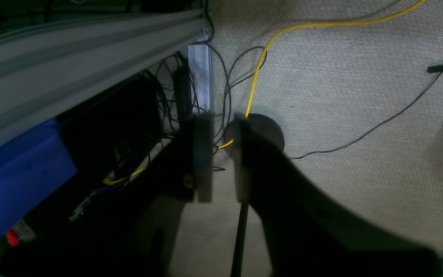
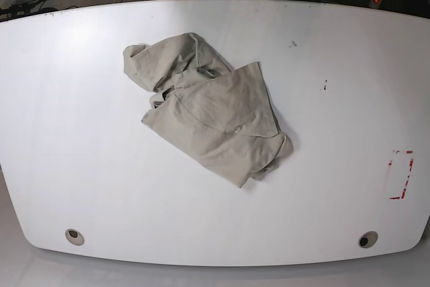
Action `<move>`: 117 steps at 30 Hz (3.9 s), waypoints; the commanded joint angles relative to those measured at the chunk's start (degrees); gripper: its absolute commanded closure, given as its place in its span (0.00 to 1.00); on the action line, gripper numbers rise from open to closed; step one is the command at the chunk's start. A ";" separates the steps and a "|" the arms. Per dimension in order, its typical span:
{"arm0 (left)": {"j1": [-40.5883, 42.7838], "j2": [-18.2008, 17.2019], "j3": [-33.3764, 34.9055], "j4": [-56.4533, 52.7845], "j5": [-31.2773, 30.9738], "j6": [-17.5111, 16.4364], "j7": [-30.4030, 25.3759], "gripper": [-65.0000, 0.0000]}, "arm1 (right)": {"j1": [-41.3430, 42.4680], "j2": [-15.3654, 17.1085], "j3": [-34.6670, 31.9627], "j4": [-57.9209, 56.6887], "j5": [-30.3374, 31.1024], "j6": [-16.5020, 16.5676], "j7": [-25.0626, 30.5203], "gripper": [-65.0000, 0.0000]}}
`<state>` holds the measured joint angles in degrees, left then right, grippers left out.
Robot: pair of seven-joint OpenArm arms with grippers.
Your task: Fold the T-shirt properly
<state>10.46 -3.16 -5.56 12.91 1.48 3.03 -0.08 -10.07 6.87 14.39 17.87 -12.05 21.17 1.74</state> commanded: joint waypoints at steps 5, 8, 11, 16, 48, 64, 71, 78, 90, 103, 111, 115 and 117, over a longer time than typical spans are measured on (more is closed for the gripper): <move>0.05 0.74 -0.02 0.41 -0.02 0.27 -0.32 0.37 | 0.70 -0.85 -0.02 0.29 -0.21 -0.03 0.50 0.87; 0.05 0.74 -0.02 0.41 -0.02 0.27 -0.32 0.37 | 0.70 -0.85 -0.02 0.29 -0.21 -0.03 0.50 0.87; 0.13 0.74 -0.02 0.41 -0.02 0.27 -0.32 0.37 | 0.70 -0.85 -0.02 0.29 -0.21 -0.03 0.50 0.87; 0.40 0.74 -0.02 0.59 -0.02 0.27 -0.32 0.37 | 0.53 -0.85 -0.02 0.37 -0.21 -0.03 0.50 0.88; 34.24 0.74 0.24 52.02 -0.02 0.18 -3.13 0.37 | -27.34 -2.43 -0.02 41.34 0.41 0.77 -1.08 0.88; 54.02 0.56 0.16 83.31 -0.11 0.18 -3.13 0.37 | -46.86 0.03 -0.11 71.14 14.03 4.63 -6.97 0.88; 59.21 0.65 -0.02 94.65 -0.20 0.18 -3.13 0.37 | -52.48 2.40 0.24 85.82 22.12 4.63 -12.33 0.88; 60.71 0.65 -0.02 101.86 -0.20 0.18 -3.13 0.37 | -52.57 2.40 2.35 95.23 23.44 4.63 -16.73 0.88; 52.18 0.21 0.07 101.86 0.15 0.27 -3.04 0.36 | -40.79 2.14 2.62 95.93 23.53 4.63 -16.73 0.88; 44.00 -2.42 0.33 101.86 0.33 0.18 -3.04 0.20 | -30.33 1.96 2.27 96.90 23.61 4.63 -16.99 0.86; 40.84 -4.62 0.07 100.54 0.50 0.18 -3.04 0.20 | -24.00 2.31 -3.01 96.90 23.00 4.63 -21.91 0.55; 40.66 -6.29 0.24 100.54 0.50 0.18 -3.04 0.20 | -21.63 2.40 -6.61 96.90 22.91 4.63 -21.91 0.50; 40.66 -6.56 0.16 100.54 0.50 0.18 -3.04 0.20 | -20.04 2.49 -8.02 96.81 22.91 4.63 -22.44 0.50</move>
<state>50.41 -9.39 -5.23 112.60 1.74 3.03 -1.54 -30.98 9.21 7.18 113.58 10.13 25.52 -21.58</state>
